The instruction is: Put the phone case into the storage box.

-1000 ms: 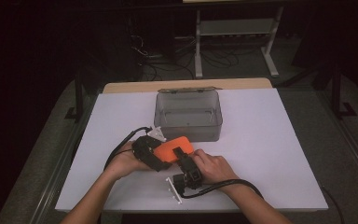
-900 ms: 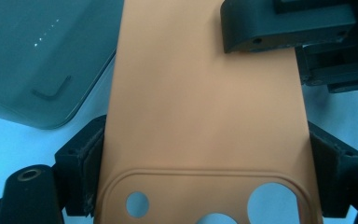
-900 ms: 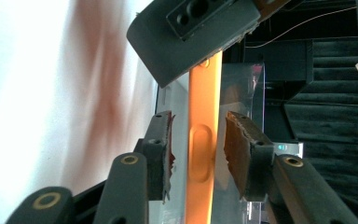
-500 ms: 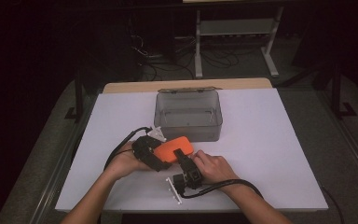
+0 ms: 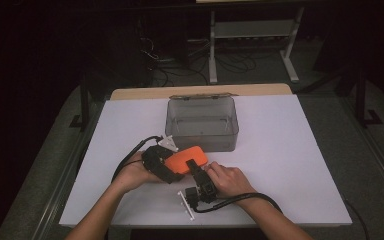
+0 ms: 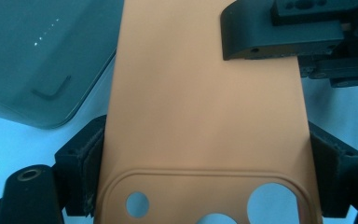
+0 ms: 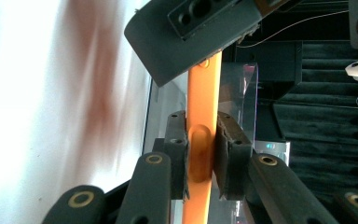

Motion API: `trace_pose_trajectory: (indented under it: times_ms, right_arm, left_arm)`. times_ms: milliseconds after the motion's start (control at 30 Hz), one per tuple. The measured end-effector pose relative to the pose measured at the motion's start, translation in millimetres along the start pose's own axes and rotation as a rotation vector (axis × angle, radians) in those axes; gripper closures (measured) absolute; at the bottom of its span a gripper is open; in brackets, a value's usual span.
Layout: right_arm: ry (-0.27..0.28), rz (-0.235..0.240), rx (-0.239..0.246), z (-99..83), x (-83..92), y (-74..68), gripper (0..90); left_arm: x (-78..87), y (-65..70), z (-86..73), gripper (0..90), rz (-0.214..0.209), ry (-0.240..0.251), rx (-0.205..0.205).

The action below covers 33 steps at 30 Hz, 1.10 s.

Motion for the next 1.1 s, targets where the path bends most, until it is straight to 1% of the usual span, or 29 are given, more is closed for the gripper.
trace_pose_trajectory:
  times_ms: [233, 267, 300, 367, 567, 700, 800, 900, 933, 967, 1000, 1033, 1100]
  right_arm:
    - [-0.004, -0.016, 0.015, -0.3, -0.5, 0.6, 78.3]
    - [-0.003, -0.021, 0.017, -0.4, -0.7, 0.3, 78.5]
    - [-0.004, -0.026, 0.024, -0.4, -0.7, 0.2, 78.7]
    - [-0.005, -0.030, 0.026, -0.3, -0.4, 0.4, 79.3]
    - [-0.006, -0.042, 0.021, -0.5, 0.7, 2.5, 80.9]
    - [-0.006, -0.037, 0.021, -0.5, 0.8, 2.9, 81.3]
    - [-0.004, -0.041, 0.024, -0.6, 1.1, 3.8, 81.4]
    - [-0.005, -0.048, 0.025, -1.2, 1.0, 5.0, 81.5]
    - [-0.005, -0.047, 0.023, -1.3, 1.0, 5.3, 81.6]
    - [-0.006, -0.047, 0.025, -1.5, 1.1, 5.5, 82.0]
    - [-0.003, -0.033, 0.029, -1.4, 1.2, 4.5, 82.2]
    - [-0.002, -0.039, 0.030, -1.4, 1.2, 4.0, 82.2]
    - [-0.004, -0.034, 0.027, -1.2, 1.6, 4.0, 82.2]
  left_arm:
    - [0.1, -0.5, 0.4, 15.6, -0.004, 0.005, 0.010]
    - [-0.4, -0.2, 0.7, 15.6, -0.005, 0.011, 0.016]
    - [-0.2, -0.4, 0.4, 15.6, -0.005, 0.004, 0.013]
    - [-0.4, -0.1, 0.5, 15.5, -0.008, 0.009, 0.015]
    - [-0.1, 1.1, 1.5, 15.4, -0.016, 0.021, 0.016]
    - [-0.5, 1.2, 1.5, 15.2, -0.023, 0.024, 0.019]
    - [0.4, 1.4, 1.9, 15.0, -0.028, 0.028, 0.020]
    - [1.4, 1.7, 2.9, 14.6, -0.027, 0.037, 0.015]
    - [1.3, 2.0, 3.4, 14.7, -0.023, 0.044, 0.006]
    - [1.7, 2.2, 3.3, 14.8, -0.014, 0.039, -0.004]
    - [1.5, 2.8, 3.4, 14.8, -0.012, 0.039, -0.007]
    - [0.9, 3.2, 3.4, 14.7, -0.015, 0.040, -0.007]
    - [1.3, 3.2, 3.6, 14.5, -0.015, 0.046, -0.012]
Point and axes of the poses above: each handheld gripper's, and its own axes: x roughly backward along the jaws, z roughly out of its top, y roughly to its right, the point moved 7 cm from there along -x, roughly forward along the jaws, and after that the axes turned 14 degrees about -z, right-handed, at the moved point
